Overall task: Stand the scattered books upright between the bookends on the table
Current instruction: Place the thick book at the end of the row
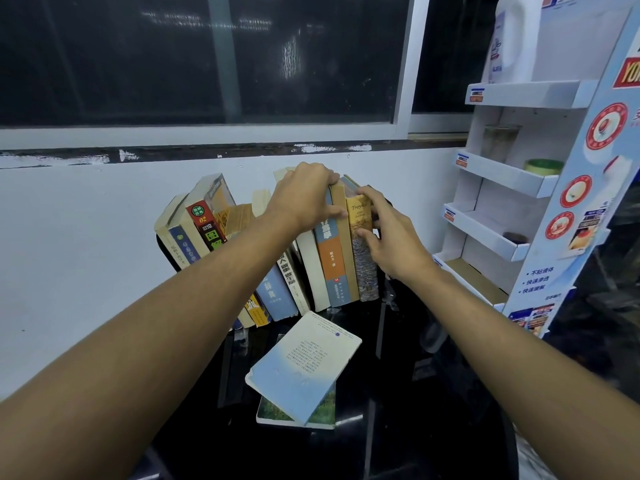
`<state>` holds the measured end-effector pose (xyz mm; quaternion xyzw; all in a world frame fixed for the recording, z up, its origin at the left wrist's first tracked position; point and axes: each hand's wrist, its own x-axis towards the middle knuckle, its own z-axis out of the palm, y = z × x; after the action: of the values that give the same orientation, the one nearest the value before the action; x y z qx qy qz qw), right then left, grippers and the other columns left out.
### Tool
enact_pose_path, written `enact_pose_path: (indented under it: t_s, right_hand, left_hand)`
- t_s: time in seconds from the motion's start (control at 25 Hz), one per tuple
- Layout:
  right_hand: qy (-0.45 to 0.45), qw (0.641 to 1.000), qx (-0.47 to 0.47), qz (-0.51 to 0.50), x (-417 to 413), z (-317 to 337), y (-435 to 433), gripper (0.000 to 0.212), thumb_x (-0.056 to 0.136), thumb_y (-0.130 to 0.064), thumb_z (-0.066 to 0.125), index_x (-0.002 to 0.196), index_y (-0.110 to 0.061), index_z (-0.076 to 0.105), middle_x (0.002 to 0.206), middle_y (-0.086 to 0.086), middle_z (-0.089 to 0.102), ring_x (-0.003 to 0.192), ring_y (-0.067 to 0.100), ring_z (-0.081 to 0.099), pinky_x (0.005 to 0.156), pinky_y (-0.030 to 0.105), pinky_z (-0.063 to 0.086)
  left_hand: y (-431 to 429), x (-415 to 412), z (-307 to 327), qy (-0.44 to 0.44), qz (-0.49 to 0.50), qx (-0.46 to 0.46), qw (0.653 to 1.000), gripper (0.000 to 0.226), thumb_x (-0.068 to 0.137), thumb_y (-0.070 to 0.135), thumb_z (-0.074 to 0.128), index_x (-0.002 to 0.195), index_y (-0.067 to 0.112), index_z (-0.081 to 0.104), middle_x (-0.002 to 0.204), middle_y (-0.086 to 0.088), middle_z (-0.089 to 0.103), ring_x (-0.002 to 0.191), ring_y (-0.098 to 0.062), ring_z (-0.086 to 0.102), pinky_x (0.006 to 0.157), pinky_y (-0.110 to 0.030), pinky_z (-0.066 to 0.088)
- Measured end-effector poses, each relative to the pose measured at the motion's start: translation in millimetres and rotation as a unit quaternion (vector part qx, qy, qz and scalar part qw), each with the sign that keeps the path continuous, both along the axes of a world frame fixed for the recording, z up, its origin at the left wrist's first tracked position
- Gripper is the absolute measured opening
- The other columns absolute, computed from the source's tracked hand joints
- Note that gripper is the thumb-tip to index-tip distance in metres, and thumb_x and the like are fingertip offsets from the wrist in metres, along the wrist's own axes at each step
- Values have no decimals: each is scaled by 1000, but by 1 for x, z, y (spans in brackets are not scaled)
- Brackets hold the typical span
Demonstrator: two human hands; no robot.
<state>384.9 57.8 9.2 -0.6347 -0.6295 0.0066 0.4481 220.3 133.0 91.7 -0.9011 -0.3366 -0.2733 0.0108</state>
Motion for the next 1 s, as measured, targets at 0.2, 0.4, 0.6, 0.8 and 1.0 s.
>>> enact_pose_path:
  t_s: [0.2, 0.4, 0.6, 0.8, 1.0]
  right_hand:
    - [-3, 1000, 4, 2, 1, 3, 5, 61, 97, -3, 61, 142, -36, 37, 123, 2, 59, 97, 7, 65, 71, 4, 46]
    - [-6, 1000, 1, -1, -1, 3, 5, 63, 96, -4, 63, 143, -35, 37, 124, 3, 58, 100, 17, 66, 79, 19, 50]
    - [-12, 1000, -9, 1, 1, 7, 2, 61, 96, -2, 62, 142, -34, 37, 121, 2, 59, 97, 14, 66, 74, 12, 46]
    - [-16, 998, -56, 13, -1, 13, -4, 68, 98, -5, 59, 145, -41, 27, 131, 7, 56, 115, 24, 60, 95, 38, 52]
    - [-35, 997, -61, 21, -8, 22, -28, 74, 96, -14, 64, 153, -34, 21, 141, 3, 49, 123, 16, 54, 101, 31, 47]
  left_hand:
    - [2, 1, 0, 1, 4, -1, 1000, 55, 80, 47, 80, 123, 14, 69, 118, -8, 70, 112, -29, 61, 86, -40, 52]
    - [-1, 1, 1, 2, 8, 1, 1000, 58, 81, 45, 80, 127, 12, 67, 123, -9, 69, 114, -29, 61, 90, -41, 52]
    - [-2, 1, 1, 5, 9, 2, 1000, 59, 80, 45, 81, 127, 13, 67, 125, -9, 68, 116, -29, 60, 90, -41, 51]
    - [-2, 0, 2, 15, 13, 2, 1000, 56, 82, 44, 79, 127, 13, 66, 123, -7, 68, 114, -28, 60, 88, -41, 53]
    - [-11, -13, -2, -44, -36, 12, 998, 55, 87, 42, 76, 134, 17, 62, 139, -2, 60, 128, -22, 54, 101, -41, 52]
